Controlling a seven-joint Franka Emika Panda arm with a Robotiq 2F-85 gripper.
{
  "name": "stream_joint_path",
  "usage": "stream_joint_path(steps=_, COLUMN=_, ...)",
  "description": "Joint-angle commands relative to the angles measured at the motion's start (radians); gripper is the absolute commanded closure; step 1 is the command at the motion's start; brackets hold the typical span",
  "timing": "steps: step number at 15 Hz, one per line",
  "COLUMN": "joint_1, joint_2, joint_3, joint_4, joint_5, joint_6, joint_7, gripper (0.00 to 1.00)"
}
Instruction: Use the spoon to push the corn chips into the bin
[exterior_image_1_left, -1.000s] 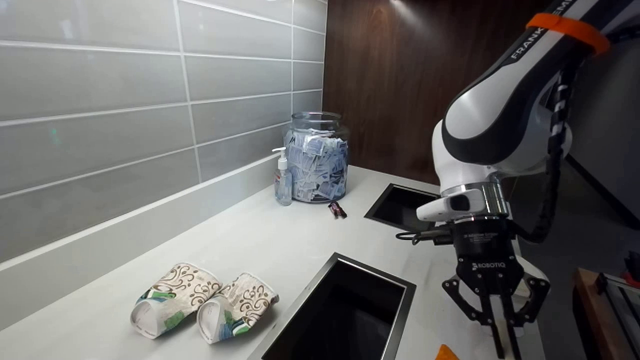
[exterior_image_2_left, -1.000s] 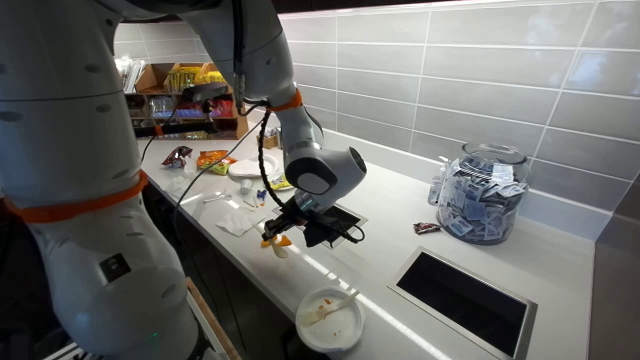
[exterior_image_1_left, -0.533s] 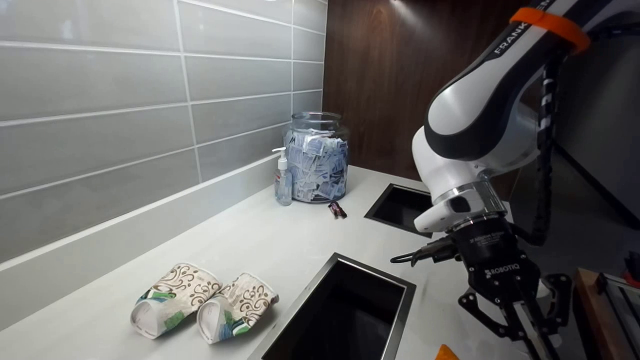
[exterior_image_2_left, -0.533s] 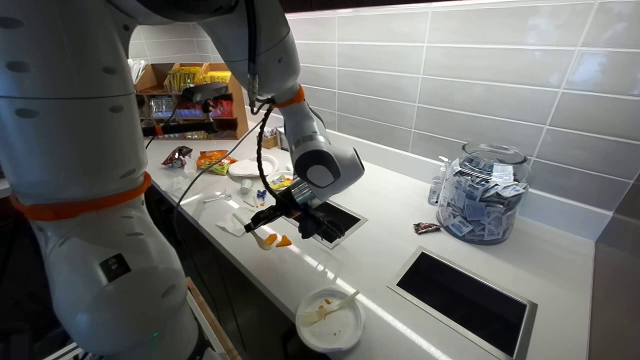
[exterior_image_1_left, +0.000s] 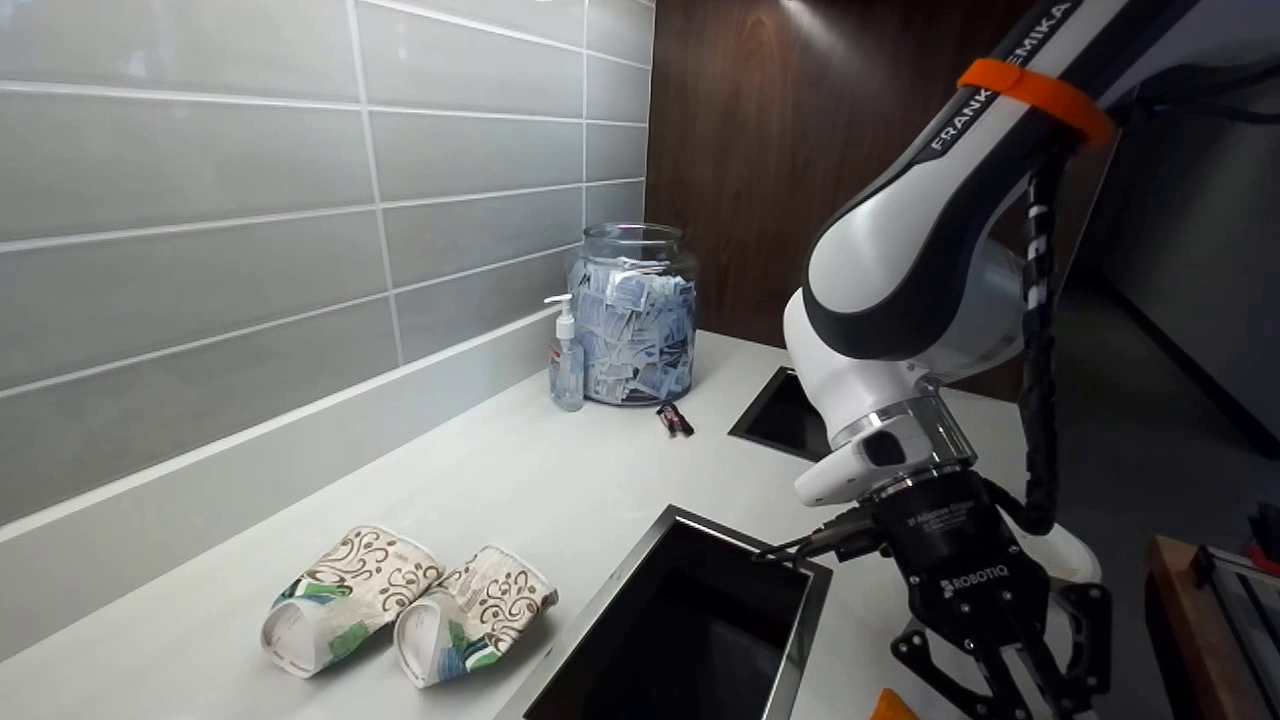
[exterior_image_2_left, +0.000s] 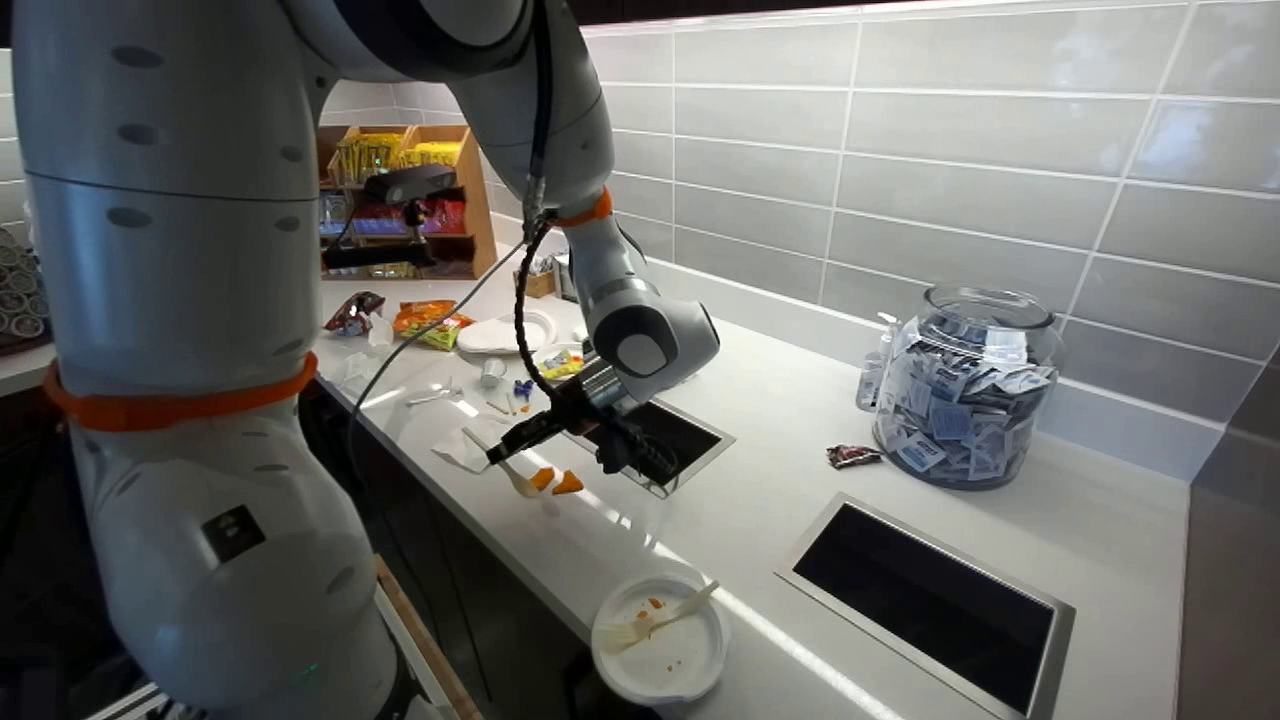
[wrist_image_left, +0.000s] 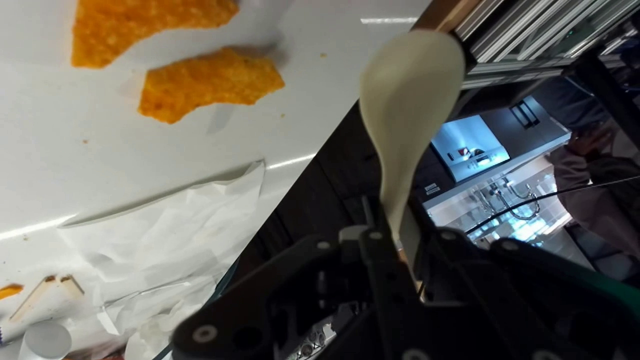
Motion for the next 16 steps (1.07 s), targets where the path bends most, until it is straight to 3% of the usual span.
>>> stream_joint_path(steps=1, joint_1=0.0, joint_2=0.02, joint_3=0.015, joint_4=0.0, joint_5=0.009, joint_6=0.031, joint_7=-0.01, gripper=0.97)
stream_joint_path(steps=8, joint_1=0.0, joint_2=0.062, joint_3=0.041, joint_4=0.01, joint_5=0.008, joint_6=0.076, joint_7=-0.034, gripper=0.97)
stream_joint_path(steps=16, joint_1=-0.005, joint_2=0.101, joint_3=0.067, joint_4=0.048, joint_5=0.035, joint_6=0.042, joint_7=-0.09, gripper=0.97)
